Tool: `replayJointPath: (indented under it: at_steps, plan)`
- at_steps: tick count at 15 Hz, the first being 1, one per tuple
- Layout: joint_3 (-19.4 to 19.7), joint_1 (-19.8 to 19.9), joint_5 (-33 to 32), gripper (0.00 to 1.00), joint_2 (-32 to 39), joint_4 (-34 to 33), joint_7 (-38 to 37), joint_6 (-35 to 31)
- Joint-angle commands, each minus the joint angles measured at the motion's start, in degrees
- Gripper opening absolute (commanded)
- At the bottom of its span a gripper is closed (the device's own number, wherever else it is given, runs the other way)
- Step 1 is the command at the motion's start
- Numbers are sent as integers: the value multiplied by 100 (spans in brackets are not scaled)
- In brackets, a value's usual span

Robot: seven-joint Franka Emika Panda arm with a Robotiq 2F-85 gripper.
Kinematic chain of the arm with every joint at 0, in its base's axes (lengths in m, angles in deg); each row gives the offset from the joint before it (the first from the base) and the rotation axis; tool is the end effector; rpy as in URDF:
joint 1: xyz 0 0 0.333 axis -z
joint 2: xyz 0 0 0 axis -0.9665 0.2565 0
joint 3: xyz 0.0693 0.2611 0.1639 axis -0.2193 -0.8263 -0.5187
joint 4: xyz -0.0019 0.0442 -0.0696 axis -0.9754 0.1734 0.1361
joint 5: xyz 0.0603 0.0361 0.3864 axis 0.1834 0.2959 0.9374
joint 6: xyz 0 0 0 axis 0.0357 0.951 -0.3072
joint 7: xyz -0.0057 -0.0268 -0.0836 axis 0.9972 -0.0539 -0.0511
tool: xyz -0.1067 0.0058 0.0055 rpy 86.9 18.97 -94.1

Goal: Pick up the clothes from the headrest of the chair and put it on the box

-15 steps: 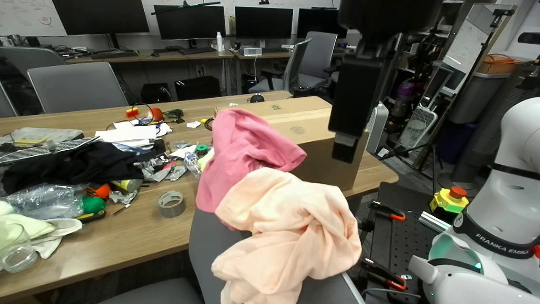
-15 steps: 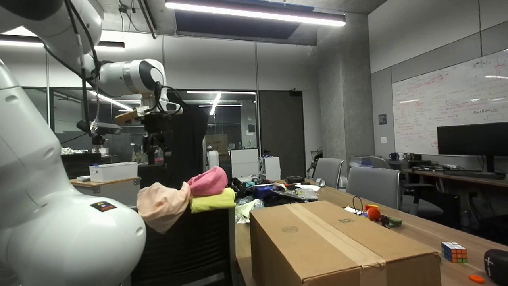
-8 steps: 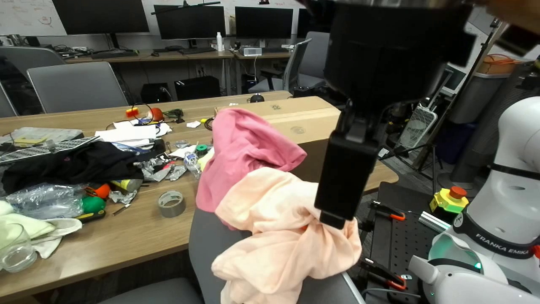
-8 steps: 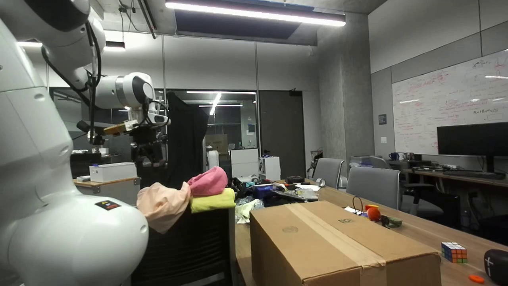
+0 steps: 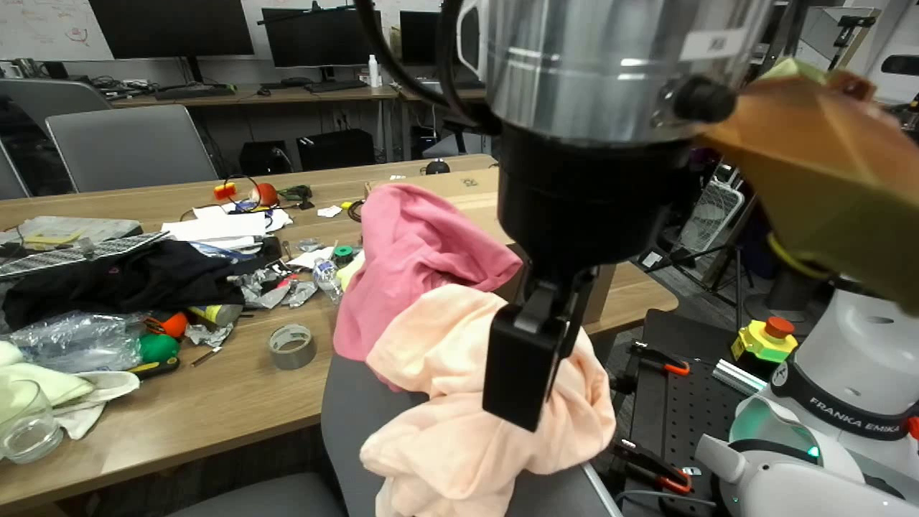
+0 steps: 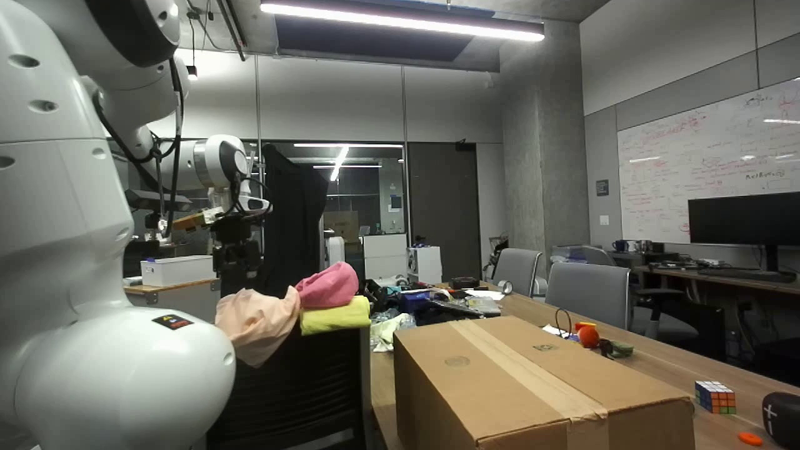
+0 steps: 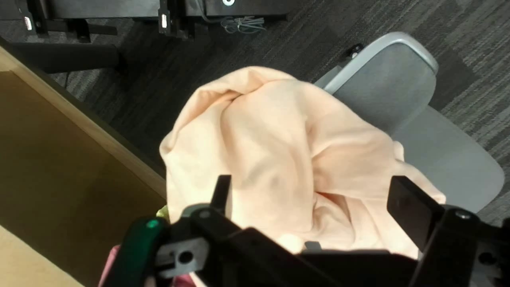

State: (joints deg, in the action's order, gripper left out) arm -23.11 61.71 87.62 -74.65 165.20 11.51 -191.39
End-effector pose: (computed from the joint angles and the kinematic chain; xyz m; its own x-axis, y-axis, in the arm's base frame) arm 0.3191 0.3507 0.4768 0.9992 0.0345 0.0198 0.0319 -0.9922 0.1205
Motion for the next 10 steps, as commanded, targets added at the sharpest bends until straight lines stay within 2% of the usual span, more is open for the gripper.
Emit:
replayJointPath:
  at_steps: [1, 9, 10]
  plan:
    - [68, -113, -323, 100, 266, -89, -367, -149]
    - [176, -181, -591, 100, 531, -202, -637, -17]
    - [186, -187, -616, 87, 536, -208, -639, -17]
